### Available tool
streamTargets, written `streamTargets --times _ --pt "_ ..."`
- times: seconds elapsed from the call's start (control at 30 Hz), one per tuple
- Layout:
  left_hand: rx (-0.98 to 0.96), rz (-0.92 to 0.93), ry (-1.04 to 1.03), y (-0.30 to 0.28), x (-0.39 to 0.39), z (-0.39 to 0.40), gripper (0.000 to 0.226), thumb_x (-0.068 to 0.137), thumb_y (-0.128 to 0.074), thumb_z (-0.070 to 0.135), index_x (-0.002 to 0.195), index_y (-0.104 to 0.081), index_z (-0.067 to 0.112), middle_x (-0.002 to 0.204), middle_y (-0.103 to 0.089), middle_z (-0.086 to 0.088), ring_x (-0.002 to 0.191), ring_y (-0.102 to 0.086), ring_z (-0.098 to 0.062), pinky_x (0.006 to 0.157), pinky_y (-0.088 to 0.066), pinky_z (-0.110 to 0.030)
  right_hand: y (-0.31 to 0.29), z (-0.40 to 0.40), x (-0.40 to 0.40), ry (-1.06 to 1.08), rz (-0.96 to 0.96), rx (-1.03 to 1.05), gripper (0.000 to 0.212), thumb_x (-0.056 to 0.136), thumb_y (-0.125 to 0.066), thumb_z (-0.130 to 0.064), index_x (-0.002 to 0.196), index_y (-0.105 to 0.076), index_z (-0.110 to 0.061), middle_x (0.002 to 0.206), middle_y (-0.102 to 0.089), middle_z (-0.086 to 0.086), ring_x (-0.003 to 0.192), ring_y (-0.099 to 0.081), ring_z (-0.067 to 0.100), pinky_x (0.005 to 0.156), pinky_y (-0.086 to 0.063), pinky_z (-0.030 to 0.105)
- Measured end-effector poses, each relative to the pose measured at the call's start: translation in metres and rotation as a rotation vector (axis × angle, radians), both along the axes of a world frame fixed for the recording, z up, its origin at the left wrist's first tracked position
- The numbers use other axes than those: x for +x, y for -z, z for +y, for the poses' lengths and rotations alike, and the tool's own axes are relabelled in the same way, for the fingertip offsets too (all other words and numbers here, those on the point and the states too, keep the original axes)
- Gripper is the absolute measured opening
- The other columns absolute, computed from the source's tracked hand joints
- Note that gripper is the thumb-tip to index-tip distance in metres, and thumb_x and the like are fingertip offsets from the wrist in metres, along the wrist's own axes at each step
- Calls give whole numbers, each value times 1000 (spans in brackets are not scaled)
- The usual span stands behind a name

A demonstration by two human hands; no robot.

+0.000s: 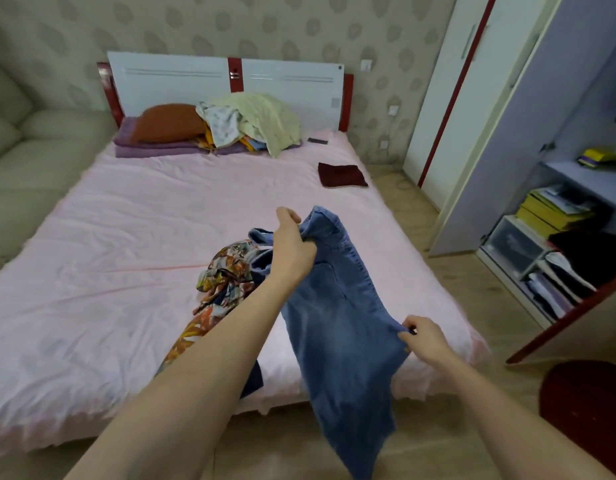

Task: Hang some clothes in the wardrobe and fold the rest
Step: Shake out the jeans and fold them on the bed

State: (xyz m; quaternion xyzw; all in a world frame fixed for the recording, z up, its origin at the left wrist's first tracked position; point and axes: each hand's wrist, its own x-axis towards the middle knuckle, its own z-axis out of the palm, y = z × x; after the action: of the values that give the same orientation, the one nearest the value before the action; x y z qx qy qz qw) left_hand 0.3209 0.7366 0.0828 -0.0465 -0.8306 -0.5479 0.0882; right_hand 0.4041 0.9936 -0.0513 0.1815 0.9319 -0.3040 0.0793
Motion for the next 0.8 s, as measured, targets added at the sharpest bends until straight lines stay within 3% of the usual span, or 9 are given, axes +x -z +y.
streamTargets --times 0.1,0.2,0.27,0.37,0.5,0.57,0.67,0.8 --pt "-8 188 104 -8 -12 10 37 80 -61 1 103 -33 9 83 -45 0 71 -46 -13 63 -38 -26 -11 4 -30 -14 100 5 26 88 -61 -16 65 -50 -11 62 -52 4 61 -50 24 59 -47 36" --pt "-135 286 226 -8 -50 17 78 72 -82 22 134 -37 11 111 -47 1 102 -47 -11 91 -38 -19 -27 11 -67 -38 167 49 28 86 -64 -22 64 -50 -12 68 -57 2 64 -51 25 55 -39 32" --pt "-222 376 187 -10 -80 24 72 71 -84 25 131 -48 8 114 -49 -4 107 -45 -15 101 -36 -27 -32 16 -95 -7 206 -100 23 87 -61 -11 69 -50 -3 69 -53 8 61 -47 26 48 -47 30" --pt "-260 450 83 -7 -131 39 43 73 -82 21 105 -58 4 105 -50 -10 99 -49 -22 92 -38 -24 -29 26 -143 85 268 -273 12 88 -53 3 78 -47 5 69 -44 10 63 -43 20 50 -55 26" --pt "-315 434 27 12 -203 73 35 80 -75 16 104 -55 2 107 -48 -11 100 -48 -24 89 -35 -20 -13 47 -220 129 267 -262 14 80 -49 12 74 -48 -1 72 -51 7 69 -48 21 68 -59 39" --pt "-337 418 9 29 -244 96 32 82 -72 11 106 -53 2 108 -47 -12 102 -47 -25 90 -36 -23 4 61 -263 151 218 -242 17 77 -53 13 75 -49 -4 73 -52 7 68 -47 21 65 -53 37" --pt "-392 334 -52 69 -327 137 31 81 -68 2 108 -52 1 110 -47 -13 104 -45 -27 90 -35 -25 43 89 -350 150 131 -266 17 78 -58 9 83 -52 -6 81 -55 5 72 -48 22 58 -40 27" --pt "-451 217 -83 141 -420 177 32 75 -57 -10 107 -53 -1 107 -48 -16 101 -45 -30 87 -37 -33 112 112 -448 119 15 -386 11 84 -67 -18 85 -58 -11 79 -58 1 70 -51 17 64 -45 28"
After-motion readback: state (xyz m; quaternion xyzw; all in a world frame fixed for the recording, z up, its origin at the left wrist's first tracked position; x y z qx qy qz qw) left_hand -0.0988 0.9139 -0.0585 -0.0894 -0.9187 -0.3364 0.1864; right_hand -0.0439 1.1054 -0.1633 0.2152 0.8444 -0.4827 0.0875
